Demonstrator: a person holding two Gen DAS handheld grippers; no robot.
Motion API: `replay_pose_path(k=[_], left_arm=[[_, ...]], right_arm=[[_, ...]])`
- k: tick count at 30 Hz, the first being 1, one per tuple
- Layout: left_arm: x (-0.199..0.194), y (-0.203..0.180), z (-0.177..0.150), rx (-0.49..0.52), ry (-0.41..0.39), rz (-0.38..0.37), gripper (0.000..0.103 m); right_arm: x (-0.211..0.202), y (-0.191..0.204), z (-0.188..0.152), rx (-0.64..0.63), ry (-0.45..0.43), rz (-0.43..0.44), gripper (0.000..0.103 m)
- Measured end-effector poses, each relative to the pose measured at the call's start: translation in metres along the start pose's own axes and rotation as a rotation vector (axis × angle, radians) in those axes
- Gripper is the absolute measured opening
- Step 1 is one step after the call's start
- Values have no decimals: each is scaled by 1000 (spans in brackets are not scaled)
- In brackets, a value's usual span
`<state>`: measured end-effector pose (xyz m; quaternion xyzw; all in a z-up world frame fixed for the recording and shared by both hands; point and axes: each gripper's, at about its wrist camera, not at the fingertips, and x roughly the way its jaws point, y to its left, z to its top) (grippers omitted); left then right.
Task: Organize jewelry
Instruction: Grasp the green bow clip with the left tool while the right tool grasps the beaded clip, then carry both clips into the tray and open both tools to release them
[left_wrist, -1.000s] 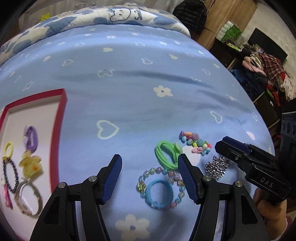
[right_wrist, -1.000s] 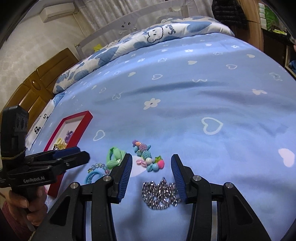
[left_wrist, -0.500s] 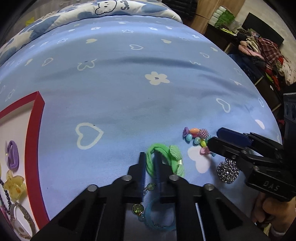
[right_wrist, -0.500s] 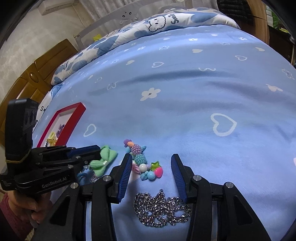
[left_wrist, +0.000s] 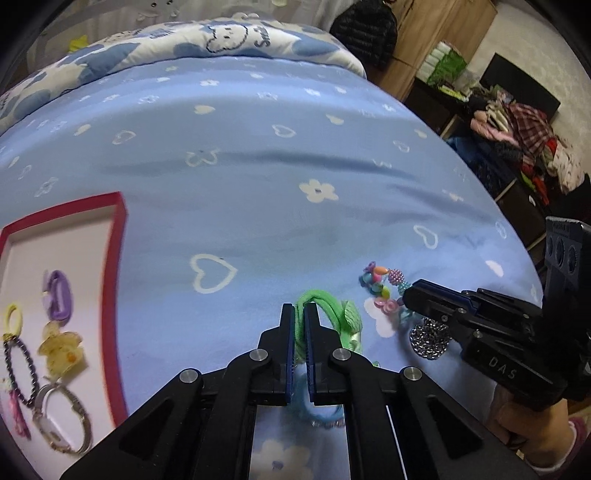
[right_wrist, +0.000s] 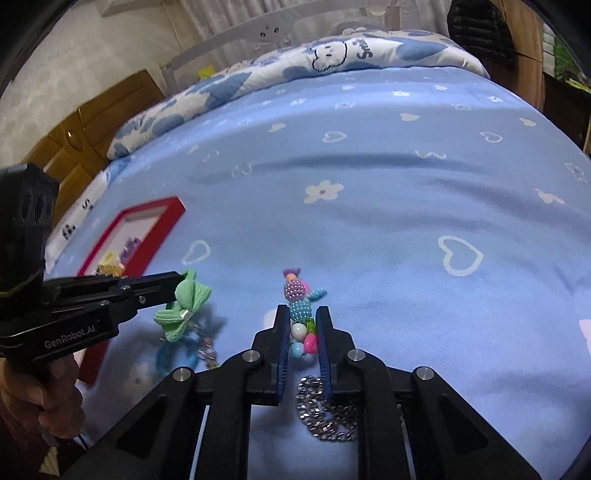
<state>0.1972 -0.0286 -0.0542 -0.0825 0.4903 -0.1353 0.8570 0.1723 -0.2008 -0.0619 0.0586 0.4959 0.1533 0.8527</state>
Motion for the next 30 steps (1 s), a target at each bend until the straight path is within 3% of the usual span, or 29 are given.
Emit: replay_pose_path(k=[13,30], left_arm=[[-80,32,-30,-96,-108,5,3],[-150,82,-67,-197,-178,56,3]], right_arm=[[-31,39,10,-7,-98,67,13],[-31,104,10,-84,-104,164,13]])
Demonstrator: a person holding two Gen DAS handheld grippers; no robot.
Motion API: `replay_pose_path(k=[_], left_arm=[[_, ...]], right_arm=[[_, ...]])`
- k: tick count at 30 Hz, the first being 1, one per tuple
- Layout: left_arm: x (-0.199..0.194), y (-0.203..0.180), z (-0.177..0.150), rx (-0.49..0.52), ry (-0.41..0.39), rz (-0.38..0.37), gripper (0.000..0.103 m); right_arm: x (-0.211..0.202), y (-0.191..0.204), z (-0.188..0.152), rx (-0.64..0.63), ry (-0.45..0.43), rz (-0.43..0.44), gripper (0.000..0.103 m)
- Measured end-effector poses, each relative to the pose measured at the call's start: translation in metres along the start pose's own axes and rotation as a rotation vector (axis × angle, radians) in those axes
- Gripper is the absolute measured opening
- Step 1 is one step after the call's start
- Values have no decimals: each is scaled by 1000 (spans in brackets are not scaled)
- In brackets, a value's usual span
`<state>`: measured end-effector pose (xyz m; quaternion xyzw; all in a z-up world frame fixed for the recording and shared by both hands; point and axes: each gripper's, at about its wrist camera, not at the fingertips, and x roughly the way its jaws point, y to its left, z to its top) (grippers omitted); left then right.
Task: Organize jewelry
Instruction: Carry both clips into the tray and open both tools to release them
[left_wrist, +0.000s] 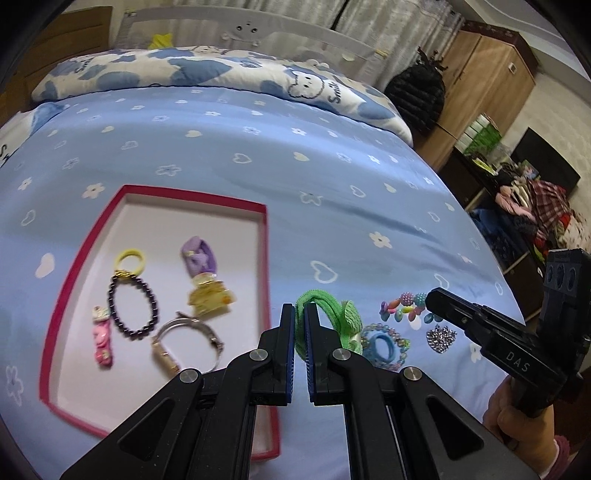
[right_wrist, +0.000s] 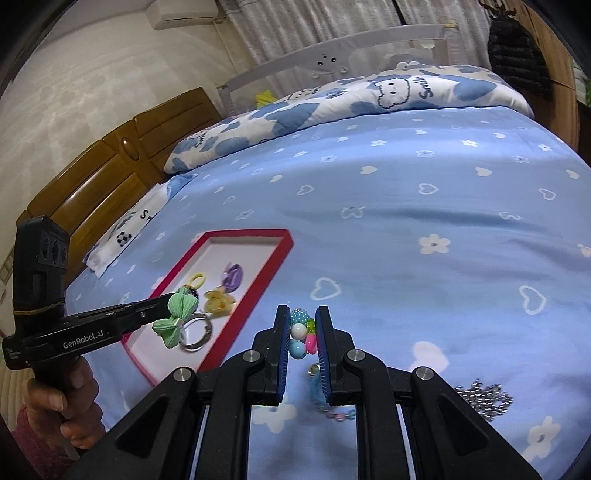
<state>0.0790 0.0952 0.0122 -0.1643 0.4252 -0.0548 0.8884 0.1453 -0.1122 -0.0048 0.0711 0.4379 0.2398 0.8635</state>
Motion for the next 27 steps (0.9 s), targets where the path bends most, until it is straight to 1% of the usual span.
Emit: replay_pose_path(k=[13,22,27], left_arm=[[-28,36,-11,-64,-29,42,3],[-46,61,-22,-103,-43,81,3],[-54,79,-29,-133,-41,109,3]], right_arm=[[5,38,-1,-47,5,65,13],[20,71,-4,-93,31,127,13],[35,91,-7,-112,59,167,13]])
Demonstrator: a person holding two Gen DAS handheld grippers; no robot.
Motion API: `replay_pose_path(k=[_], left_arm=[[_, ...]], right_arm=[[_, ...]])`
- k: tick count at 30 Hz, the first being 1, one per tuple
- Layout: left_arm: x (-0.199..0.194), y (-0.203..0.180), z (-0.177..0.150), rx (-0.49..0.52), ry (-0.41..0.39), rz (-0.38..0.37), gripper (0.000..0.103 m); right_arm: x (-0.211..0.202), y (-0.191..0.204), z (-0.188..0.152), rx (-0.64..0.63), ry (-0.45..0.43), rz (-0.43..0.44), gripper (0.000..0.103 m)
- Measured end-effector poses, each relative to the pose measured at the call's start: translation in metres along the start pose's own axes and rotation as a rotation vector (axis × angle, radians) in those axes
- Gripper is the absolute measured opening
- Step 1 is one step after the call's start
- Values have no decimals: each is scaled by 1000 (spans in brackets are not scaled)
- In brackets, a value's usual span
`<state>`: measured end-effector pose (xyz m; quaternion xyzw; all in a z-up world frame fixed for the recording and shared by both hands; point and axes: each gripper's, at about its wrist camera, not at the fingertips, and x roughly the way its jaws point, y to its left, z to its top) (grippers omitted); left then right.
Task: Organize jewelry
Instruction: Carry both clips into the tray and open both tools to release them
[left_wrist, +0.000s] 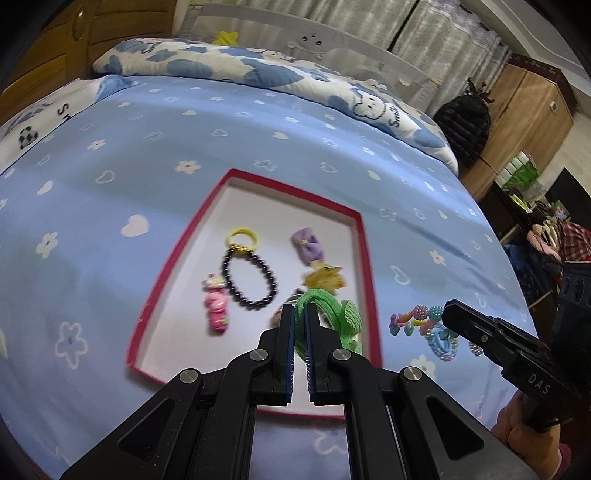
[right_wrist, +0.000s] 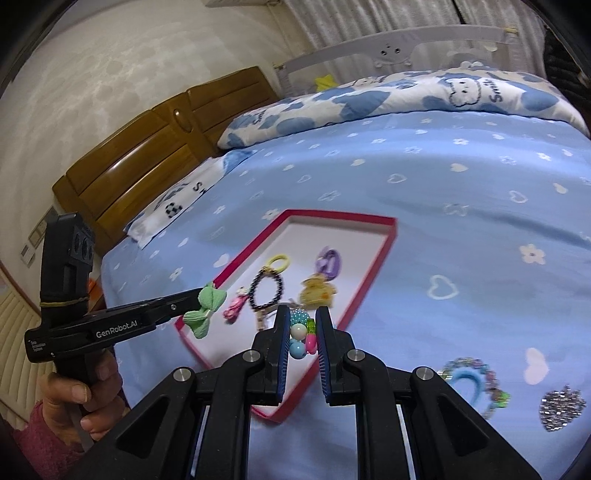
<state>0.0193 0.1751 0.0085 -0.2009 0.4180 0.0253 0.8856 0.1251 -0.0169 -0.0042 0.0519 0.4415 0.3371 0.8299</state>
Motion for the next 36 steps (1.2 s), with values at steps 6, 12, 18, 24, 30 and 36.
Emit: replay_pose_path(k=[6,12,18,24,30,36], left_arm=[[-4,15,-4,-32,2,26,3],[5,25,-8,-55,24,45,4],[24,32,-10,-72,71,59,4],[42,35,-8,-70,101,89,4],[57,35,-6,-69,129,115,4],[62,33,-8,-58,135,130,6]], right_arm=[[21,20,-1,-32,33,37,13],[40,31,-5,-45,69,66,13],[62,33,-14,-41,120,78,13],[80,29,-24,-45,175,59,13],[88,22,-27,-37,209,45,13],[92,19,-28,-30,232,37,14]])
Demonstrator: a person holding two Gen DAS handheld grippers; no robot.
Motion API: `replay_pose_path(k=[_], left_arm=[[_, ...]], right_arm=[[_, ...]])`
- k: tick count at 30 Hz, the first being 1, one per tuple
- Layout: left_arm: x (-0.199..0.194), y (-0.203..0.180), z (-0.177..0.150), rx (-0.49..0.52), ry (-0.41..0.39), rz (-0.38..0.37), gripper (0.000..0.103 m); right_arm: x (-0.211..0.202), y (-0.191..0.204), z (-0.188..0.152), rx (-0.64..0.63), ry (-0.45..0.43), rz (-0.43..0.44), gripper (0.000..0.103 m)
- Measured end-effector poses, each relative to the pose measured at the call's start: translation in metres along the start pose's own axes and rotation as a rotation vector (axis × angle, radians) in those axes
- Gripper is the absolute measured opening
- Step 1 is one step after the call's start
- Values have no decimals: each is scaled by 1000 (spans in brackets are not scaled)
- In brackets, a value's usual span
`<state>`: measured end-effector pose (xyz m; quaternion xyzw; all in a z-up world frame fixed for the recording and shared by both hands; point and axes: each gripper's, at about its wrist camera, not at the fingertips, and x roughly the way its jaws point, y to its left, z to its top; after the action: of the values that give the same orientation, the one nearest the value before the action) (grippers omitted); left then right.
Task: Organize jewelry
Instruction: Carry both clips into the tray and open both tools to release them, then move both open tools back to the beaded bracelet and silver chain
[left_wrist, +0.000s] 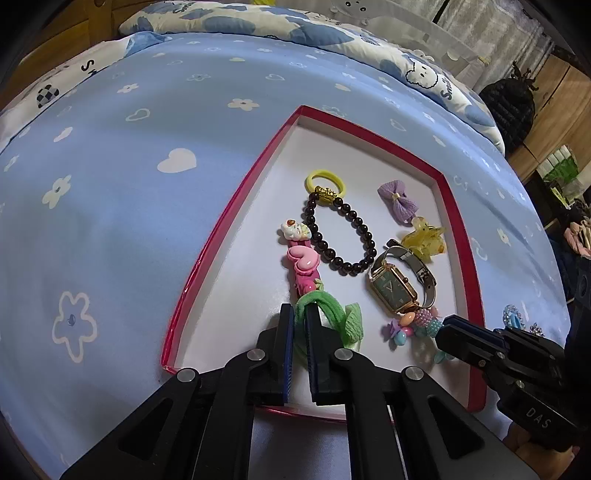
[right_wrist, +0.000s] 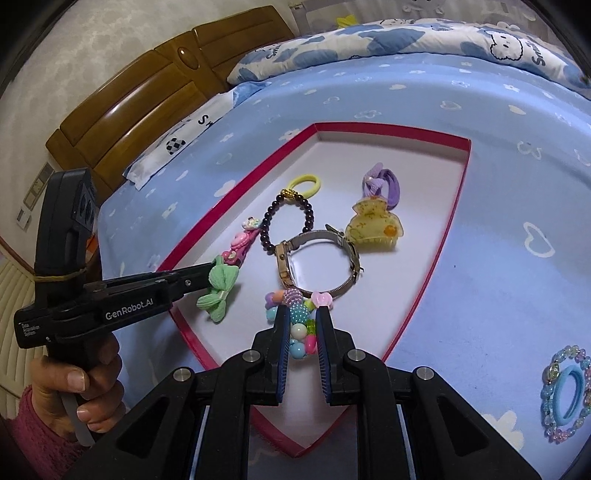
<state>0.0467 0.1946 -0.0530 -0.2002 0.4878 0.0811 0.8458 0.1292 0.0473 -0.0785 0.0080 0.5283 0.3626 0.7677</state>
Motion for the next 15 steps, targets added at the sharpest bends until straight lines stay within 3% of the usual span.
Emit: replay_pose_path(k=[5,7,11,15], left_arm=[[0,0,-1,-3,-1,1,10],[-2,-1,-1,-1,-4,5,17],[-9,-4,-2,8,-19,17,22],[-19,-5,-3,-2,-43,13,40]], right_arm=[[2,0,0,10,4,16,18],[1,0,0,16,1,26,18],[-4,-1,2,25,-15,28,21],[-19,-4,3,39,-51,27,33]])
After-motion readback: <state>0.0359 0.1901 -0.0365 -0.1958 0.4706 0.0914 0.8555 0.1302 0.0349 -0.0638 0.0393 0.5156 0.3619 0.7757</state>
